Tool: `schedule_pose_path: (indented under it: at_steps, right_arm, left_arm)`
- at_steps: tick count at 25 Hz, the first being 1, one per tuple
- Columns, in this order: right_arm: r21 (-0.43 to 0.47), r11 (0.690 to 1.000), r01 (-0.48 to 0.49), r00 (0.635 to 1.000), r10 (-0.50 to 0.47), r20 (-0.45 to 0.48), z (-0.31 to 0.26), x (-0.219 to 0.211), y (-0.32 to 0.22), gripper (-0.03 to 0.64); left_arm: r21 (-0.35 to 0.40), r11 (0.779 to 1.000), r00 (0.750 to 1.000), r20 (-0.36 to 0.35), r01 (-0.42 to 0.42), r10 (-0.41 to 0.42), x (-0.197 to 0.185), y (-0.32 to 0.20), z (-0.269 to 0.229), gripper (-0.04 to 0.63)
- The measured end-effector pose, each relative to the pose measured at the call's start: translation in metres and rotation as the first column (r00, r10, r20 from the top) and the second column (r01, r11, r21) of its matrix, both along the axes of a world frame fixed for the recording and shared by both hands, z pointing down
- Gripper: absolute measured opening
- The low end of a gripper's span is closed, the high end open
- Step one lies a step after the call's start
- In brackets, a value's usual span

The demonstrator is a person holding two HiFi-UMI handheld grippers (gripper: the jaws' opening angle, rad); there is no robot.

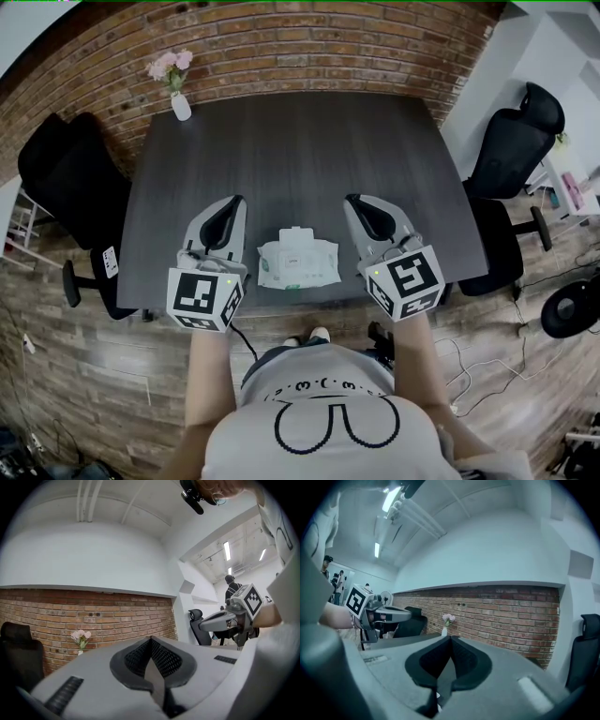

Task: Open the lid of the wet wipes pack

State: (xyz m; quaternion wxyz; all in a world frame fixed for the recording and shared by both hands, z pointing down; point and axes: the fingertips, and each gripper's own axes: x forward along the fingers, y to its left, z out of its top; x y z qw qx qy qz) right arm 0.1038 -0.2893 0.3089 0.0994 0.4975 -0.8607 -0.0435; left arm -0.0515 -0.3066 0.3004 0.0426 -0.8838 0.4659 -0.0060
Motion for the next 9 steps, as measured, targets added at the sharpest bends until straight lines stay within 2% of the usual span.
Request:
schedule_pose_path:
  at_steps: [9]
  right_arm:
    - [0.017,1.000,-0.017,1.000,0.017,-0.013,-0.0038,0.0032,-0.0057,-0.005]
  left_arm:
    - [-0.007,1.000,1.000,0.000,-0.006,0.006,0.0054,-0.0052,0.0039,-0.002]
